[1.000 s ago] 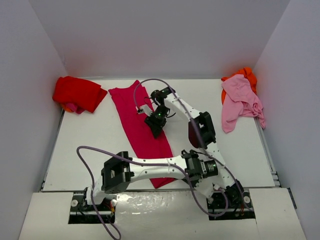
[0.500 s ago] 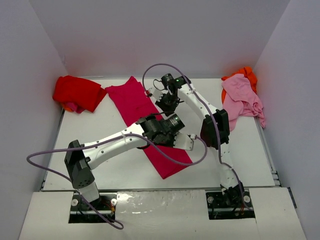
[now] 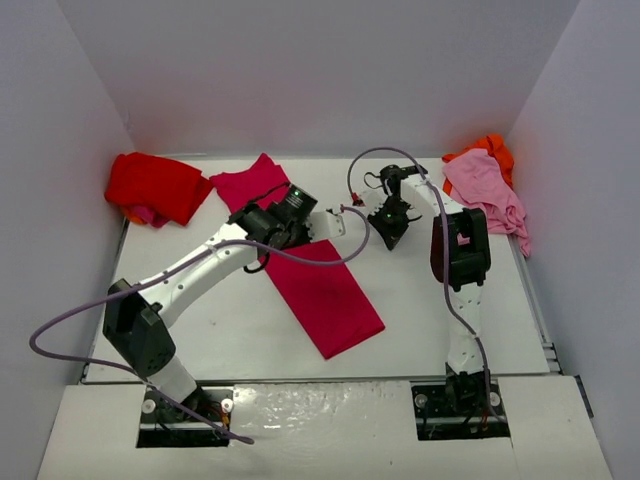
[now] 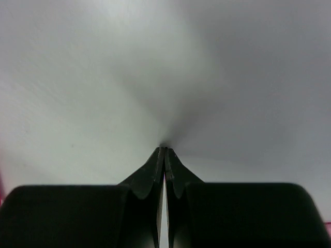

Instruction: Fold and stack the t-shirts

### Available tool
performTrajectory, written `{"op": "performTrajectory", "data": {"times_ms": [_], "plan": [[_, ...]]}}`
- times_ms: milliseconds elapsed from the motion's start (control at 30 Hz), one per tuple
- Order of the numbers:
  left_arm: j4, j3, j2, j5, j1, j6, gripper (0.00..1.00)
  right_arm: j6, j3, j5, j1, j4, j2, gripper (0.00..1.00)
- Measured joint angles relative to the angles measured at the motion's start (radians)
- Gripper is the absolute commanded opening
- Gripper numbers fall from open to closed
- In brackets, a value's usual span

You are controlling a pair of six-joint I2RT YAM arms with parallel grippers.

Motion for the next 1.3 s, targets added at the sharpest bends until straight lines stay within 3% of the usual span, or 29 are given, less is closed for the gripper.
{"op": "performTrajectory", "data": {"times_ms": [233, 567, 867, 1100, 1300], "plan": [[0.020, 0.028, 0.150, -0.010, 0.175, -0.031, 0.00, -0.101, -0.342, -0.001, 0.080, -0.036, -0.232, 0.00], [-0.043, 0.324, 0.594, 0.018, 0.420, -0.105, 0.00, -0.153, -0.431, -0.017, 0.180, -0.051, -0.362, 0.00], [-0.176, 0.620, 0.832, -0.018, 0.437, -0.131, 0.00, -0.168, -0.517, 0.028, 0.227, -0.048, -0.310, 0.00], [-0.268, 0.830, 0.953, -0.046, 0.443, -0.135, 0.00, -0.178, -0.501, 0.108, 0.381, -0.146, -0.197, 0.00], [-0.288, 0.864, 0.971, -0.048, 0.443, -0.125, 0.00, -0.179, -0.454, 0.128, 0.523, -0.255, -0.117, 0.00]]}}
